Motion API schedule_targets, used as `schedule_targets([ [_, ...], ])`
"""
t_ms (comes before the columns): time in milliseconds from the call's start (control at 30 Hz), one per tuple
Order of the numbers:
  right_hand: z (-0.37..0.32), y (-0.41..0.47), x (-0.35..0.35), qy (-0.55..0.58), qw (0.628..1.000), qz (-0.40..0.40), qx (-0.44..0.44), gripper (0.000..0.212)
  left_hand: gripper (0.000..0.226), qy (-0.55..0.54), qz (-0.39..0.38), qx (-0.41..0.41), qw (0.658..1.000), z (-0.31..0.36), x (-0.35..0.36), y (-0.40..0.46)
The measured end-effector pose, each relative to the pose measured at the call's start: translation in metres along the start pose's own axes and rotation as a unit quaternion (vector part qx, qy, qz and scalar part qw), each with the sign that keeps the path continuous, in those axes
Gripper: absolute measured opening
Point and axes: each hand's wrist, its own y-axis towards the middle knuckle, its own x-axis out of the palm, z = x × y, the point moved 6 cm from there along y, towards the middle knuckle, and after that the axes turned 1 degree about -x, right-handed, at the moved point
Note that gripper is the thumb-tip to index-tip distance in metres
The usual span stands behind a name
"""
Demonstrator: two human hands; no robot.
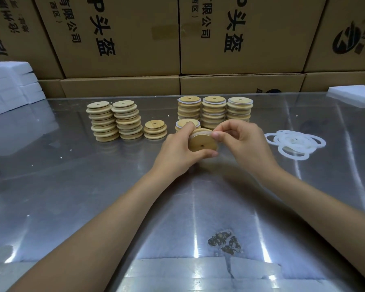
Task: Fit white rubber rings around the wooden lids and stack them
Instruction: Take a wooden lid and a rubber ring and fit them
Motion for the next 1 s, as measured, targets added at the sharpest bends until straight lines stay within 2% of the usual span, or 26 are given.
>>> schedule_targets([
  [100, 0.0006, -0.0005, 0.0014, 0.004, 1.0, 0.013, 0.012, 0.014, 0.056, -0.015, 0.008, -0.006, 1.0, -0.0001, 0.0003, -0.0001],
  [267, 0.0037, 0.0019, 0.0031, 0.126, 0.99, -0.009, 0.069, 0.005, 0.055, -0.064, 0.022, -0.003, 0.998, -0.0002, 0.0003, -0.0014],
  [533, 0.0013, 0.0064, 0.0039, 0.175, 0.979, -0.075, 0.068, 0.017, 0.047, -0.122, 0.059, -0.012, 0.991, -0.0044, -0.0029, 0.0009],
  [833, -0.0001, 0.0075, 0.0002, 0.112, 0.986, -0.109, 0.05, 0.016, 0.038, -0.25, 0.025, -0.052, 0.967, -0.0063, 0.0034, 0.0004],
  [1000, 0.0023, 0.0062, -0.0032, 0.12, 0.988, -0.085, 0.055, 0.012, 0.036, -0.296, 0.007, -0.065, 0.953, -0.0017, 0.0059, -0.0009],
])
